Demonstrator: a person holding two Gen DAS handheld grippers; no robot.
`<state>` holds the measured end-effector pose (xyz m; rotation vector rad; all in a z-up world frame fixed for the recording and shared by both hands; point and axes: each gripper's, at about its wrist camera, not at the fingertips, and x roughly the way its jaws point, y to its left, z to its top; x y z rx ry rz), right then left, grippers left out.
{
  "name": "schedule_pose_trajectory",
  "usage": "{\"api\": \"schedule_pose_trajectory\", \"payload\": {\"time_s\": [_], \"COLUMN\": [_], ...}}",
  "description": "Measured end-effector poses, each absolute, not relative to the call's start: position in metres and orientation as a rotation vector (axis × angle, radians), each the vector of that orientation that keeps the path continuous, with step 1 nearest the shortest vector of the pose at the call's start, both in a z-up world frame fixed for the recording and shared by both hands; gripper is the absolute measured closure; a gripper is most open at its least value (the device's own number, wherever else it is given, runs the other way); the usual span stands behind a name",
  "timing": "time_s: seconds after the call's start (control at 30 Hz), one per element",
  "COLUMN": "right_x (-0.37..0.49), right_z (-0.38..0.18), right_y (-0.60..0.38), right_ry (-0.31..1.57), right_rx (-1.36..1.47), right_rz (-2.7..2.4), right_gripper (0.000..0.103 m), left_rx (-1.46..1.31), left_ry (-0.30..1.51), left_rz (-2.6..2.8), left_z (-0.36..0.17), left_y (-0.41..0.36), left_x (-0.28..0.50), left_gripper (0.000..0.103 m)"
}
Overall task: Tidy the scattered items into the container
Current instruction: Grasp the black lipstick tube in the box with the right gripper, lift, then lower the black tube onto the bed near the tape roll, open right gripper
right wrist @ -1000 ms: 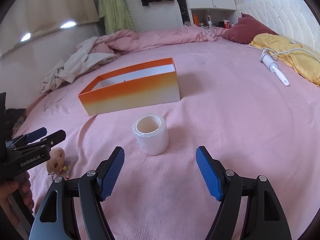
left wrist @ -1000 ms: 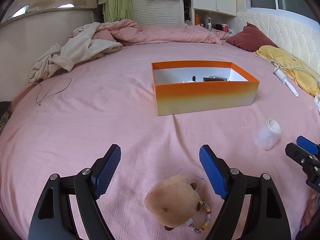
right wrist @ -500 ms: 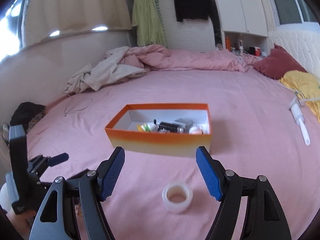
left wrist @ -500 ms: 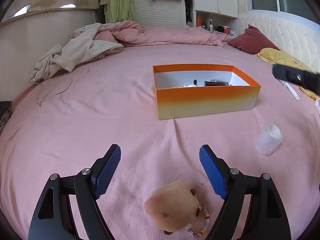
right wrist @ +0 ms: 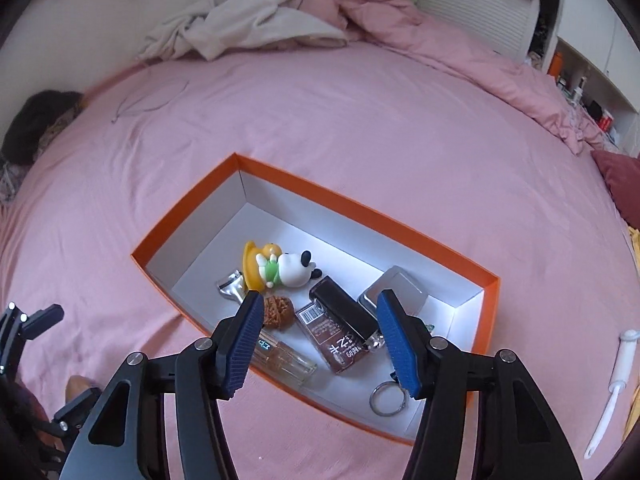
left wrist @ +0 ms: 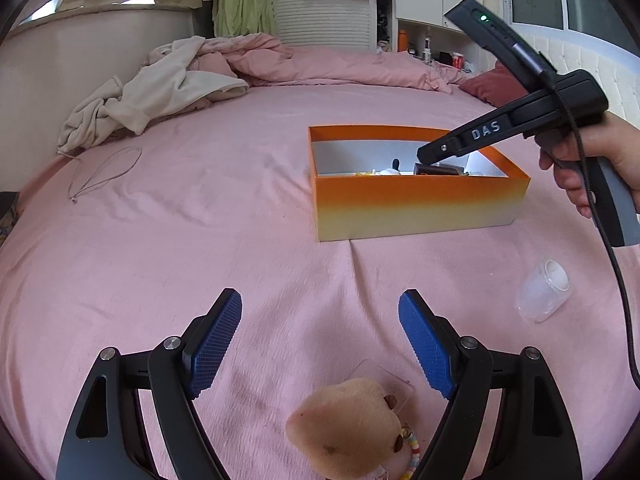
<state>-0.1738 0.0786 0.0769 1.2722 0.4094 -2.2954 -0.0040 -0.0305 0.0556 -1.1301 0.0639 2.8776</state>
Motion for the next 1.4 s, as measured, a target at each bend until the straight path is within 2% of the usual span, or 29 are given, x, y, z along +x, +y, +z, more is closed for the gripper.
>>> {"api": "schedule_pose_trajectory", "payload": {"time_s": [0.03, 0.07, 0.23, 0.3, 0.33, 0.37, 0.63, 0.83, 1.0, 1.2, 1.4], "right_x": [-0.178, -0.182, -0.193, -0.199, -0.201, -0.201, -0.194, -0.17, -0.115, -0.029, 0.017], "right_z": [0.072, 0.066, 0.049, 0.046, 0.044, 0.043, 0.056, 0.103, 0.135, 0.112, 0.041], "right_y": [0.075, 0.072, 0.065, 0.07, 0.073, 0.075, 0.096, 0.123, 0.133, 0.125, 0.133], "right_ry": [0.431, 0.461, 0.617, 0.565, 0.518, 0.478, 0.34, 0.154, 0.066, 0.033, -0.095], "right_rx": [1.298, 1.326, 1.362, 1.388, 1.41, 1.422, 1.371, 1.183, 1.028, 1.03, 1.221], "right_rz": [-2.268, -2.248, -2.191, -2.162, -2.137, -2.118, -2.207, -2.357, -2.418, -2.455, -2.447], "right_gripper": [0.066, 0.07, 0.068, 0.07, 0.075, 0.085, 0.085, 0.085, 0.085, 0.085, 0.085], "left_rx": [-1.132, -1.134, -1.151, -1.161, -1.165, -1.169, -1.187, -1.189, -1.205, -1.226, -1.225], "left_ry": [0.049, 0.032, -0.06, -0.101, -0.121, -0.14, -0.188, -0.12, -0.081, -0.013, 0.02], "left_rz": [2.874, 2.87, 2.857, 2.852, 2.85, 2.849, 2.854, 2.866, 2.872, 2.89, 2.901], "left_z": [0.056, 0.056, 0.056, 0.056, 0.055, 0.055, 0.053, 0.053, 0.051, 0.048, 0.047], "left_y": [-0.031, -0.032, -0.04, -0.044, -0.045, -0.047, -0.052, -0.047, -0.044, -0.041, -0.039], "left_x": [-0.004, -0.005, -0.007, -0.008, -0.009, -0.009, -0.009, -0.008, -0.009, -0.008, -0.004], "left_gripper": [0.022, 0.022, 0.022, 0.022, 0.022, 0.022, 0.022, 0.022, 0.022, 0.022, 0.022]}}
